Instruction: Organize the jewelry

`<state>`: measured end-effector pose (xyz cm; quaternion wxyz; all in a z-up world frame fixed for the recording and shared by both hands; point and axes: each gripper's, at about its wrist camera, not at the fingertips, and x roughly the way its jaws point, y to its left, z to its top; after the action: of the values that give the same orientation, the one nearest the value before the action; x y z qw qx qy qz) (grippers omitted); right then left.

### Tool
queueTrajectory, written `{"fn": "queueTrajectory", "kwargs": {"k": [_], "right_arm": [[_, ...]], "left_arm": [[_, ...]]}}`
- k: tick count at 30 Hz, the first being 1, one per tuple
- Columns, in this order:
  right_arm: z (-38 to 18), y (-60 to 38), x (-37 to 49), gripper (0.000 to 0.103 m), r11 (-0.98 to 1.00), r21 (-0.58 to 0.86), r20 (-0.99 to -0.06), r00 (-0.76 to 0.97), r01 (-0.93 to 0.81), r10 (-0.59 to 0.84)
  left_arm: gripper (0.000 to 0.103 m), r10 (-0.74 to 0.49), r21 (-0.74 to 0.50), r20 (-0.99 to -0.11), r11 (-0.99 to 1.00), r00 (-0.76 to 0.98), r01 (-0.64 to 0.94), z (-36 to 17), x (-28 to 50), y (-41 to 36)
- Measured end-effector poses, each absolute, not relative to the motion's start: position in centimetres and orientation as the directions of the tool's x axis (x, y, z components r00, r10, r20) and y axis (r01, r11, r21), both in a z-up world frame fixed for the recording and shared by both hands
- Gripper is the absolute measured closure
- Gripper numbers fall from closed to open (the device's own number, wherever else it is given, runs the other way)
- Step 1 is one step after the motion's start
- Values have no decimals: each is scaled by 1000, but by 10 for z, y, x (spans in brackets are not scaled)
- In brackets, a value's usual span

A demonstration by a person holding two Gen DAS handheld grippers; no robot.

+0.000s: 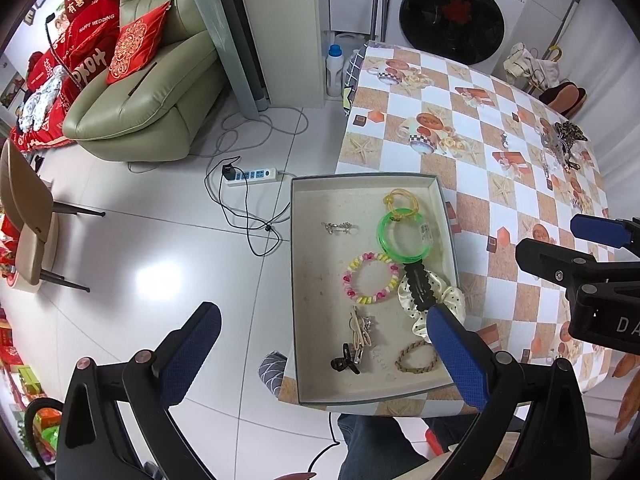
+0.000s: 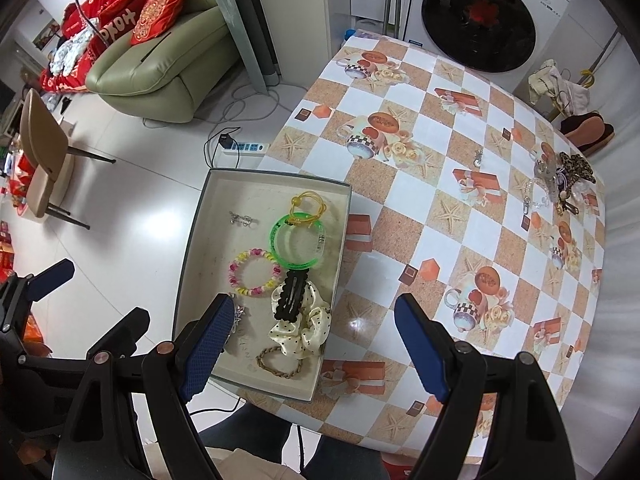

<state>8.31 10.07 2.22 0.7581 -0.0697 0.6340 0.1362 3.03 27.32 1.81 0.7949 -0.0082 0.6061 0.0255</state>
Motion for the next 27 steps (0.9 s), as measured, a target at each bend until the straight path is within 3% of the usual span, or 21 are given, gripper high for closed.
{"fn": "queueTrajectory", "kwargs": {"k": [27], "right_arm": [[20, 103, 79, 18, 953, 72, -981, 150, -294, 121]], "left_arm": [[0, 31, 21, -966, 999, 258, -43, 15, 24, 272]]}}
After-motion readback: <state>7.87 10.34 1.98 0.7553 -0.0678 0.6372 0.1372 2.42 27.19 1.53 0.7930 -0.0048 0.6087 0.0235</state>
